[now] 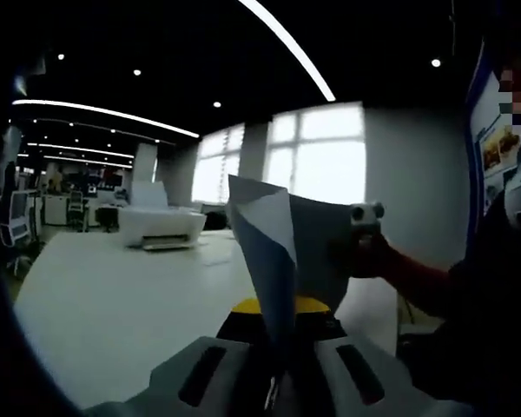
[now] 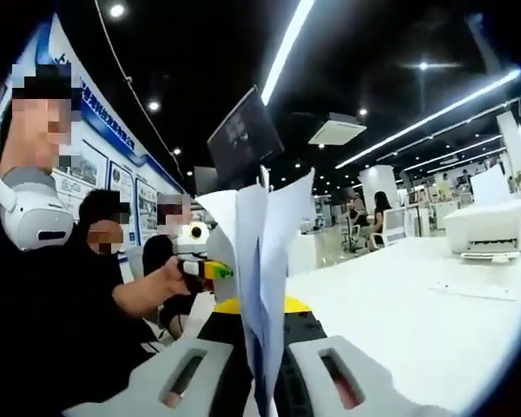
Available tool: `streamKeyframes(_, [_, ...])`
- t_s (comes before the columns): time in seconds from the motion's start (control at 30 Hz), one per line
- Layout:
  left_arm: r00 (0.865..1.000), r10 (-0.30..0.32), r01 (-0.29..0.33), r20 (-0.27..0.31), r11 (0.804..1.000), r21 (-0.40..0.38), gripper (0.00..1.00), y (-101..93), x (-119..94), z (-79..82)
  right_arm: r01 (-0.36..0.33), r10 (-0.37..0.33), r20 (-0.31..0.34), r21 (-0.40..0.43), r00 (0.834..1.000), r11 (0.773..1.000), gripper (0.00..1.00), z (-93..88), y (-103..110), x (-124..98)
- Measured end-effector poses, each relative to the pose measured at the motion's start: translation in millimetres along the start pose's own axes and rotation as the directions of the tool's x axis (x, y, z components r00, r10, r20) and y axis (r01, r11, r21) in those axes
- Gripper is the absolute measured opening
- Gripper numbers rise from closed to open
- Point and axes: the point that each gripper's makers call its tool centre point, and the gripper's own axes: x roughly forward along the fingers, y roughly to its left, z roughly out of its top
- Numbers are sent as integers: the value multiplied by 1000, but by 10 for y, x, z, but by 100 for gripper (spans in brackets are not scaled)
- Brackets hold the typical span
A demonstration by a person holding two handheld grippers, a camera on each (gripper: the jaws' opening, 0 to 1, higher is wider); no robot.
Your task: Organize the stack of printing papers by aligning and flattening the scattered papers on the table
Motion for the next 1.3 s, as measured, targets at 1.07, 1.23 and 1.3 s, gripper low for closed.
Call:
streamKeyframes(1.07, [984,-106,51,-145,940,-336,6,36,291,-342,78,-40,-113,353,993,932,0,-222,-11,-301])
streamKeyframes(1.23, [984,-85,31,-154,946,-322,6,10,373,-438,110,-67,-135,343,989,933,0,-285,-66,-323])
streamKeyframes(1.3, [984,-73,20,-162,952,-306,6,27,394,-457,123,-80,-141,337,987,933,0,-313,-97,-323])
